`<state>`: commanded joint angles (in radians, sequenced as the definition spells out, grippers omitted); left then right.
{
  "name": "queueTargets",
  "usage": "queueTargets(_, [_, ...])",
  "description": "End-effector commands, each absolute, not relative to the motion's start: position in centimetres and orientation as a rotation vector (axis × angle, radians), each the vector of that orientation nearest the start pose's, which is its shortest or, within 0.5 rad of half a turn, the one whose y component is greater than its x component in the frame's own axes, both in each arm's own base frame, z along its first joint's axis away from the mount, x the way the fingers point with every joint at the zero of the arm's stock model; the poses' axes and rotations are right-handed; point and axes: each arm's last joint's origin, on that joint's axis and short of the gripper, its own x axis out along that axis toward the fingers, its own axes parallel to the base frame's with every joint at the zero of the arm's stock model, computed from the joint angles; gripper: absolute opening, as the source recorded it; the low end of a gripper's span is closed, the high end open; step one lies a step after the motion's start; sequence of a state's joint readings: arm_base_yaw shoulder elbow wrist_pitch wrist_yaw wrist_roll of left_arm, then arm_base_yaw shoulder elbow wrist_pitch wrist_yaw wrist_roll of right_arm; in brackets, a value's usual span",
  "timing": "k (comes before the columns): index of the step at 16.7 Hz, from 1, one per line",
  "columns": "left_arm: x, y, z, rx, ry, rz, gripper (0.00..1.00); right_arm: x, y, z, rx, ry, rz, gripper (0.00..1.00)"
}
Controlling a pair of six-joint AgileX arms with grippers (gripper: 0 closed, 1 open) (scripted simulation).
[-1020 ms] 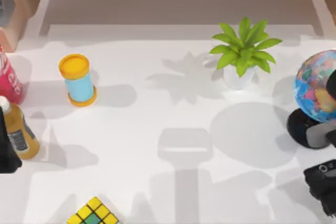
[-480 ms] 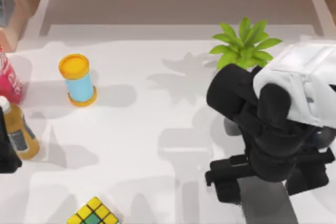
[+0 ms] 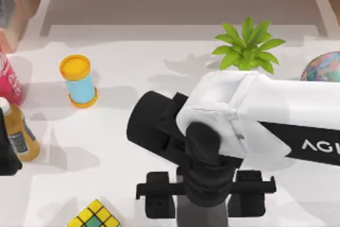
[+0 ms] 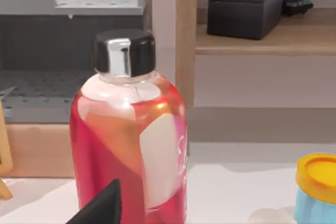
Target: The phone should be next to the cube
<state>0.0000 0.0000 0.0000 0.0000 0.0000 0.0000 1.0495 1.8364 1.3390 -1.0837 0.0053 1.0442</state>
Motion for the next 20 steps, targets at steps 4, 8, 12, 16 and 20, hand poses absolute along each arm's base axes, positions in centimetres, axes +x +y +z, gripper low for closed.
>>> queueTargets(4, [10.57,-0.12,16.00,0.000,0.000,0.000,1.00,15.98,30.61,19.24,0.009,1.562,-0.006,0.00])
queueTargets(8, [10.57,-0.12,16.00,0.000,0.000,0.000,1.00,15.98,30.61,19.24,0.009,1.562,-0.006,0.00])
queueTargets(12, [10.57,-0.12,16.00,0.000,0.000,0.000,1.00,16.07,30.49,19.33,0.017,1.561,-0.005,0.00])
queueTargets(16, [10.57,-0.12,16.00,0.000,0.000,0.000,1.00,16.10,30.63,19.41,0.033,1.550,0.012,0.00])
queueTargets(20, [10.57,-0.12,16.00,0.000,0.000,0.000,1.00,16.15,30.83,19.31,0.052,1.536,0.033,0.00])
